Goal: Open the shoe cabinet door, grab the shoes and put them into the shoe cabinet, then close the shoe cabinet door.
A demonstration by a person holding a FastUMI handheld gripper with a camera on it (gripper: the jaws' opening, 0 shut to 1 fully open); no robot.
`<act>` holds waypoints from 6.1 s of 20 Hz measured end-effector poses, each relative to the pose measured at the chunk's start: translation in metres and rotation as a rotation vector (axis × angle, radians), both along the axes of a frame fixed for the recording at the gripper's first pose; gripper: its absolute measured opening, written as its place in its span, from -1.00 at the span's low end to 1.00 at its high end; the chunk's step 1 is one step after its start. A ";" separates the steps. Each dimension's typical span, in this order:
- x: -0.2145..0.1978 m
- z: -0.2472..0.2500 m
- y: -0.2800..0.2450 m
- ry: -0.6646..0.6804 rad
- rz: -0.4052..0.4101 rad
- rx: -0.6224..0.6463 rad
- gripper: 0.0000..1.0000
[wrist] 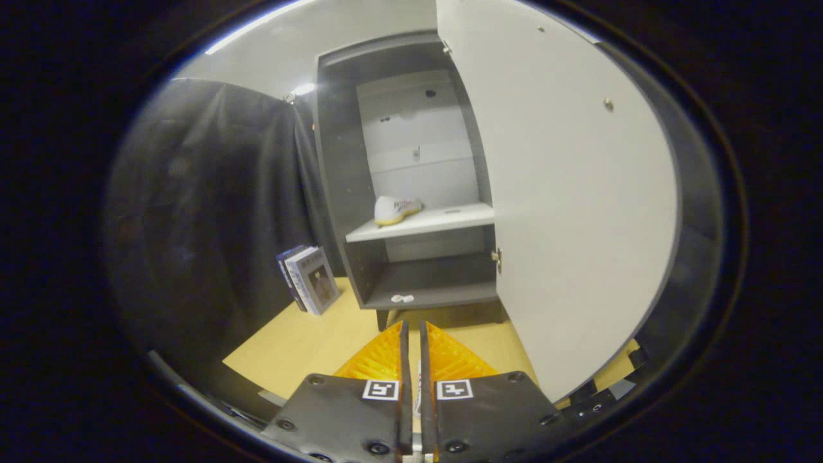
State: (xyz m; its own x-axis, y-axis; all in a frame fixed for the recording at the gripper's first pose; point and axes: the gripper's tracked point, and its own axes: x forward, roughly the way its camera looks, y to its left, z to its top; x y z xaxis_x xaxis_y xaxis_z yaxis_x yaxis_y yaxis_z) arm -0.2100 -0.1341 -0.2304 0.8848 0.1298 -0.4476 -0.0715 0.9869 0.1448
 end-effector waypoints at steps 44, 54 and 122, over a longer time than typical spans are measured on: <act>0.060 -0.216 0.026 0.331 -0.221 -0.167 -0.95; 0.086 -0.129 0.027 0.202 -0.277 -0.103 -0.96; 0.340 0.095 0.059 -0.095 -0.075 -0.257 -0.18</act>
